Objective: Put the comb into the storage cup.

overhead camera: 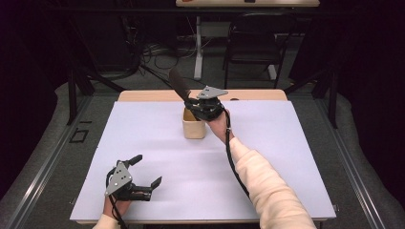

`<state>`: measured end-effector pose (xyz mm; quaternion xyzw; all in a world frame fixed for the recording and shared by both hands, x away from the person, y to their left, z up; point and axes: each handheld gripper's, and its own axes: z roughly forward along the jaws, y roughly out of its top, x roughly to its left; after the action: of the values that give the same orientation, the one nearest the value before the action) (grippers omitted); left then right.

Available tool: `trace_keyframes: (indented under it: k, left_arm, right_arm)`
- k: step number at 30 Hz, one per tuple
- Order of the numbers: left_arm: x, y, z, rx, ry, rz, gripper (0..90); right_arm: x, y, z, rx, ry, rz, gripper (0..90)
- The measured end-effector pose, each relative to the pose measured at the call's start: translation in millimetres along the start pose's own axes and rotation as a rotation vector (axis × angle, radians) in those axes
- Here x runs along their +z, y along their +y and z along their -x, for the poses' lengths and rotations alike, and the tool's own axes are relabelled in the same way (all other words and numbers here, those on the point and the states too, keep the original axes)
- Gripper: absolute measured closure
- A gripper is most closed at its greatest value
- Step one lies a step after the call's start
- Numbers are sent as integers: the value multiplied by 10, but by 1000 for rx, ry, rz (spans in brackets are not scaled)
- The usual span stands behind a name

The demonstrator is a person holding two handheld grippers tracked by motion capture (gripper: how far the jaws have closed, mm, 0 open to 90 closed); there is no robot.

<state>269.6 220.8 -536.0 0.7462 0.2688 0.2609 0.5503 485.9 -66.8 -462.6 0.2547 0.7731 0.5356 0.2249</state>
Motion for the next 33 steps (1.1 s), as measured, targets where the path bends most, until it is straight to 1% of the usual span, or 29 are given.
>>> trace_keyframes:
  k: [7,12,22,33]
  left_arm:
    - [3,1,3,0,0,1,10]
    - [2,1,4,1,-1,0,10]
    - [7,2,5,6,-4,-2,10]
    - [12,3,9,6,-2,-6,10]
  right_arm:
    - [10,-52,8,7,0,-17,722]
    - [24,-73,8,-1,1,-28,722]
    - [72,-104,-12,1,-5,-44,722]
    - [51,-132,3,2,-5,-62,721]
